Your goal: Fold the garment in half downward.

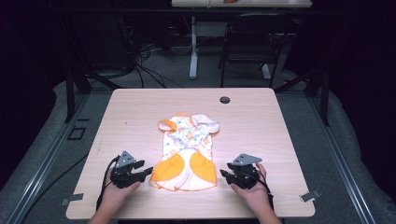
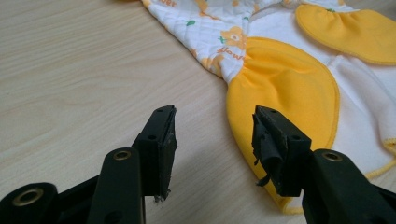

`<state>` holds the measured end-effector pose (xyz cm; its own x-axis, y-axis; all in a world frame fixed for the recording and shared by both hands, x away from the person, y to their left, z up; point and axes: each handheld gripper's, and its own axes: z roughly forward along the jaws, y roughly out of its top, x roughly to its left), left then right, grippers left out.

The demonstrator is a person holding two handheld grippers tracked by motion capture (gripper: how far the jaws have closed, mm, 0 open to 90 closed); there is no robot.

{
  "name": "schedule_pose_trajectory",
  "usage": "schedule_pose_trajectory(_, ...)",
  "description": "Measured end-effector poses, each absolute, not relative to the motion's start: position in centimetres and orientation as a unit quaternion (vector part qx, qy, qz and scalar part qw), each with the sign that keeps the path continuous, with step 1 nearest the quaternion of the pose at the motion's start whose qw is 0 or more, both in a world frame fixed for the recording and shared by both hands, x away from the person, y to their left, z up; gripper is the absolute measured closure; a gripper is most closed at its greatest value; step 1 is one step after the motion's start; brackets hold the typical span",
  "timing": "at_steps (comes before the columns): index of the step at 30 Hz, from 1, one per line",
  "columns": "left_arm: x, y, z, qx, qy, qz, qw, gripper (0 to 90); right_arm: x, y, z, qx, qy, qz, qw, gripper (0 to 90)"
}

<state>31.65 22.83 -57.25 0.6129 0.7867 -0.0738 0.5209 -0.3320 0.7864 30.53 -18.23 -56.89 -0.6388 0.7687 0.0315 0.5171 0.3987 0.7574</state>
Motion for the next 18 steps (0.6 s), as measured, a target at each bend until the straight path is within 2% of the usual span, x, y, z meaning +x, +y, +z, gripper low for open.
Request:
schedule_pose_trajectory(3, 31.8, 22.7, -57.3, 0.800, 0.407, 0.160, 0.412, 47.2, 30.6, -18.1, -57.0, 0.391, 0.822, 0.380, 0.165, 57.7)
schedule_pose_trajectory(6, 32.1, 22.6, -57.5, 0.799, 0.412, 0.148, 0.412, 45.6, 31.0, -18.0, -57.4, 0.401, 0.819, 0.381, 0.151, 54.3)
schedule_pose_trajectory(11, 32.3, 22.5, -57.5, 0.795, 0.419, 0.148, 0.413, 42.2, 31.1, -17.6, -57.6, 0.393, 0.827, 0.370, 0.157, 49.2)
schedule_pose_trajectory(18, 32.0, 22.2, -56.8, 0.789, 0.422, 0.135, 0.426, 43.1, 30.7, -16.6, -57.1, 0.381, 0.827, 0.386, 0.151, 46.7)
